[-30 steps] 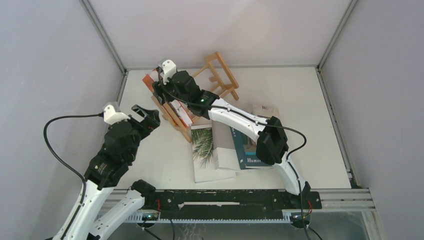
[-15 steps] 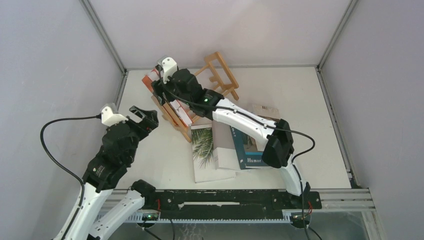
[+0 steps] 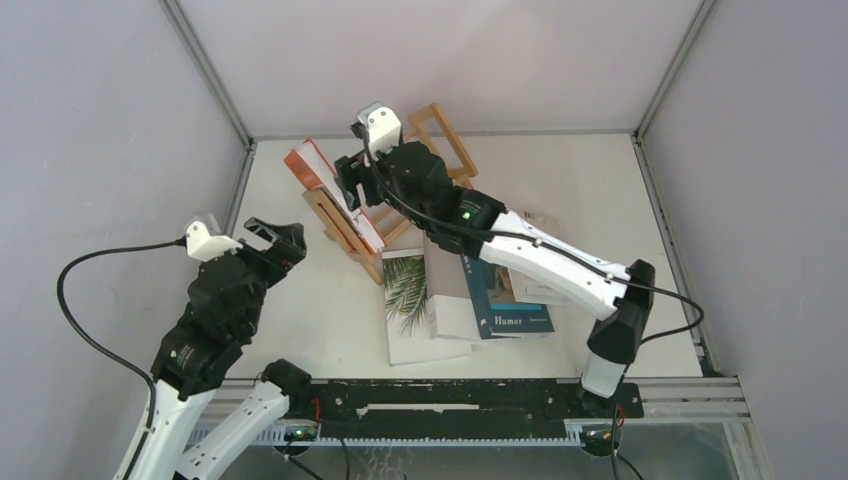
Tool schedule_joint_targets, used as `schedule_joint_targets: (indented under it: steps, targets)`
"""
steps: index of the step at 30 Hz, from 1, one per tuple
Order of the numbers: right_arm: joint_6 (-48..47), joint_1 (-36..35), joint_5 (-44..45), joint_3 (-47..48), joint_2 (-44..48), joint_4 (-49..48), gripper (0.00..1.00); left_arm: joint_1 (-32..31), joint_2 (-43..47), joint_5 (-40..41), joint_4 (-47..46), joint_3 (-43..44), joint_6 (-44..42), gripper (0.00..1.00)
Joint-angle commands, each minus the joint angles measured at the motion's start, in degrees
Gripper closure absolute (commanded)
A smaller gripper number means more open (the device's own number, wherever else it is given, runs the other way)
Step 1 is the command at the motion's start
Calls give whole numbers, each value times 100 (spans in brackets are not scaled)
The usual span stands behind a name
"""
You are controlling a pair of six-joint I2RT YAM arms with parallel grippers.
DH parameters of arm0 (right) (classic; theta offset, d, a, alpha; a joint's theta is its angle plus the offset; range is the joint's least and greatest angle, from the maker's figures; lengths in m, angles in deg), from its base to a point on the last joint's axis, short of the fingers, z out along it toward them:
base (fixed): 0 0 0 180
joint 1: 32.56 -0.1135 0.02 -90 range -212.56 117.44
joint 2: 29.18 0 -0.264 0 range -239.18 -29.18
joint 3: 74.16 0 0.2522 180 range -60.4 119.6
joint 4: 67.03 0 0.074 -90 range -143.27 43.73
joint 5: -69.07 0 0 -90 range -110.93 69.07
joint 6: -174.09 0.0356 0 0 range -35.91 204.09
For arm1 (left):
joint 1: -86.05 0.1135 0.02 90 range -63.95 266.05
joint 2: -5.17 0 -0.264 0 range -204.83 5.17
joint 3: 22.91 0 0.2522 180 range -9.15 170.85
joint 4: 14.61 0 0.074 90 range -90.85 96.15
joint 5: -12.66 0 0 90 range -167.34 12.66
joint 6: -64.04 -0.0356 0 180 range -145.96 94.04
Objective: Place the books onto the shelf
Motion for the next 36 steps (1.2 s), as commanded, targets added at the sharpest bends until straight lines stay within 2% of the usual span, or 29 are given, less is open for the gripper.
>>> schedule_joint_targets:
  steps: [1,4,8,13,20,24,29,36]
  targets:
    - [174,-113,921,-500,865,115,22,-31,89,28,96,445,15,0]
    - [558,-126,1658,-1006,1403,454,22,-34,131,-76,153,474,-1,0]
    - [1520,-51,2296,-2260,2422,569,22,-31,131,-303,193,475,-36,0]
    - [3453,-7,2898,-3482,3494,1437,22,-31,125,-604,224,417,-74,0]
    - [6679,79,3527,-4905,4801,2781,23,-47,96,-908,202,293,-85,0]
    - [7905,412,3350,-5760,5455,3078,23,-94,45,-978,150,283,-131,0]
    - [9008,1192,2555,-6823,6275,3178,22,-143,-54,-1075,82,299,-214,0]
    - [9585,1845,2114,-7798,7252,2981,18,-203,-199,-1117,12,405,-302,0]
